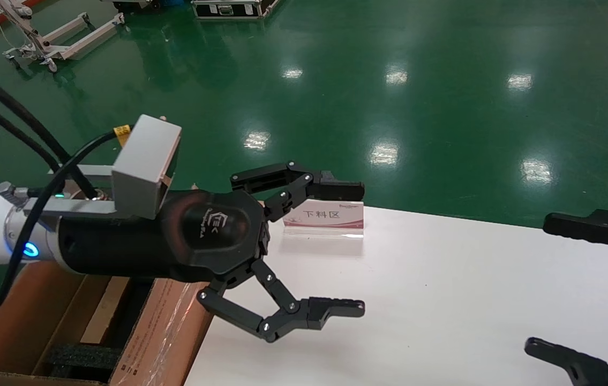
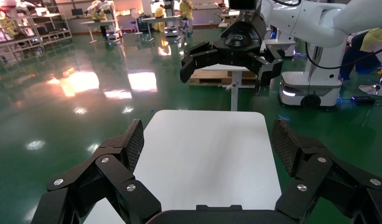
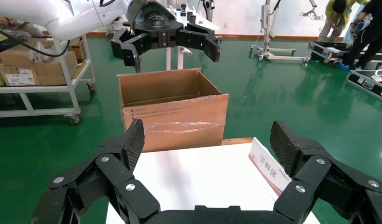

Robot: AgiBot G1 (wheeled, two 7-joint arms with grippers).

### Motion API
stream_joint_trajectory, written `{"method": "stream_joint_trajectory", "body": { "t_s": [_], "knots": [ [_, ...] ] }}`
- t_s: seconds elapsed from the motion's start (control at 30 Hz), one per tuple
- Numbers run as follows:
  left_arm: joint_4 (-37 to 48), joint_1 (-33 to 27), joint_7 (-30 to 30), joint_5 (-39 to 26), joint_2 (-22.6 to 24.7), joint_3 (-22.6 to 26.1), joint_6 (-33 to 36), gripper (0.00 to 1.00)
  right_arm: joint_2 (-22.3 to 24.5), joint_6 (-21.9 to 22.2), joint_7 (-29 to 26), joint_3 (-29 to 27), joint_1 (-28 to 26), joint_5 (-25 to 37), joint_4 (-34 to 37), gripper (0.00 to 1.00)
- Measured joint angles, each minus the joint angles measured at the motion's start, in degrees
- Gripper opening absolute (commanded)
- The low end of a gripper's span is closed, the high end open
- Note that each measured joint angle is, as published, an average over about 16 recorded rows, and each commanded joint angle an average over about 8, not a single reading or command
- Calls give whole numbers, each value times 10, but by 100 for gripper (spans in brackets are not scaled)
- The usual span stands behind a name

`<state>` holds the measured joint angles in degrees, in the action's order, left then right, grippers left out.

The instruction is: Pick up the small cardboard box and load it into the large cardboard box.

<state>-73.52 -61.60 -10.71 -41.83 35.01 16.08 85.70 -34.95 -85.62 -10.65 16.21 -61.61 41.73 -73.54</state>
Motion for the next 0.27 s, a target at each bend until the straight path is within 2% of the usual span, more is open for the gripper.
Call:
{"method": "stream_joint_trajectory", "body": {
  "t_s": [0.27],
  "knots": [
    [0,0,0,0,0,0,0,100,0,0,-1,-1,0,1,0,100]
  ]
}}
